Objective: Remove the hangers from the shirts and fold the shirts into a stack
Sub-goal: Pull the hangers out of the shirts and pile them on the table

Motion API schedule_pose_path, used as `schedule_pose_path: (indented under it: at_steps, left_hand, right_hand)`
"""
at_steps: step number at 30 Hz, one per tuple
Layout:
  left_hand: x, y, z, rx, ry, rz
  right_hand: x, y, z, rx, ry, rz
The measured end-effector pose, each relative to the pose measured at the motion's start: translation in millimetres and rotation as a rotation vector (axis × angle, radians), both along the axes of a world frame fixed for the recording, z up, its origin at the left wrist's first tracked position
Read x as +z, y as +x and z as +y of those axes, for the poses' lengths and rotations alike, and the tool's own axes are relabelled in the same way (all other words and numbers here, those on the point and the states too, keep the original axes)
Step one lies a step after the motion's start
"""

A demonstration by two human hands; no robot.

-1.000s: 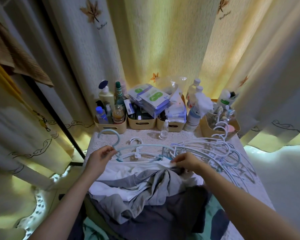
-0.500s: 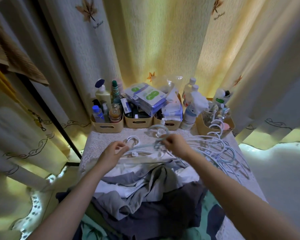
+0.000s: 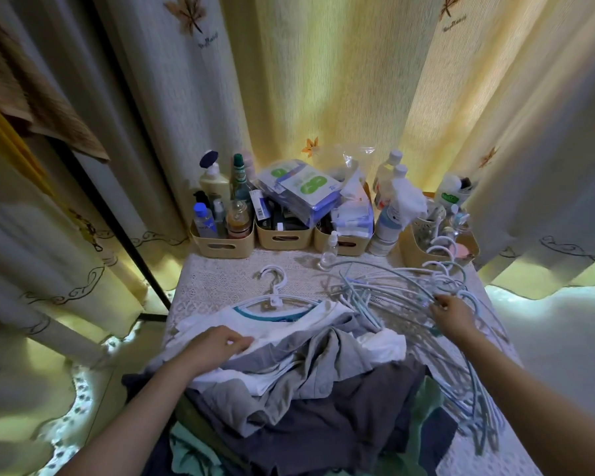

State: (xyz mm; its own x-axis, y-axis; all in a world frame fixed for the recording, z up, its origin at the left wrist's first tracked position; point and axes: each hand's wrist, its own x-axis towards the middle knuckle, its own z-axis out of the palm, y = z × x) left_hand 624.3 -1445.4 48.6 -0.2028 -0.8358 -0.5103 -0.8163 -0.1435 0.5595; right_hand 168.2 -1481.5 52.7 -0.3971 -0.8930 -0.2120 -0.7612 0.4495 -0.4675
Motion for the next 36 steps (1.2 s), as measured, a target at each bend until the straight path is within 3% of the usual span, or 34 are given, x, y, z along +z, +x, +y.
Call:
schedule_pose_path:
  at_steps: [4,7,9,11,14,16,19,21,23,30,33,36]
  left_hand:
    - [-4.1,-10.8,-0.4,-0.17,-0.03,-0.149]
    - [-7.5,-17.2,3.2,-0.206,-0.11,-0.212]
    - [-12.0,-18.2,2.5,-0.204,-0.148,-0.2]
    - [-14.8,-17.1,1.0,-0.21,-0.132,-0.166]
    - [-17.8,-15.0,-4.3,-0.215,-0.156,-0.133]
    - [-19.9,-14.7,-11.6,-0.138,-0.248,-0.124]
    - [-25.2,-10.4,-26.6,0.078,-0.389,-0.263]
    - [-28.6,-6.2,-32.2,0.198,-0.315,-0.304]
    - [-34.0,-4.9,-32.6,0.235,-0.259,-0.289]
    - [-27.7,-8.6,-33.4,0.248,-0.369,-0.254]
    - [-25.1,-14.0,-31.5,0.208,-0.376,-0.125]
    - [-26.3,-13.2,-27.7,0.191,-0.41,-0.053]
  right_hand:
    - [-3.2,10.5,-8.4,-0.146,0.007,0.037]
    - [2.2,31.8,-9.7,-0.266,-0.142,0.172]
    - [7.1,62.3,-12.0,-0.186,-0.338,0.143]
    - [9.6,101.0,-15.3,0.108,-0.377,-0.027]
    - [8.0,153.2,-25.9,0.693,-0.038,-0.161]
    - [5.4,173.0,-33.9,0.877,0.252,-0.095]
    - [0.5,177.4,-41.2,0.902,0.476,0.013]
    - [-4.1,172.3,-40.1,0.876,0.567,0.049]
    - [-8.4,167.0,-35.2,0.847,0.606,0.054]
    - [-19.8,154.3,-10.6,0.767,0.691,0.004]
    - [-14.6,152.4,-11.6,0.7,0.529,-0.059]
    - [-14.7,148.3,-10.6,0.388,0.019,-0.111]
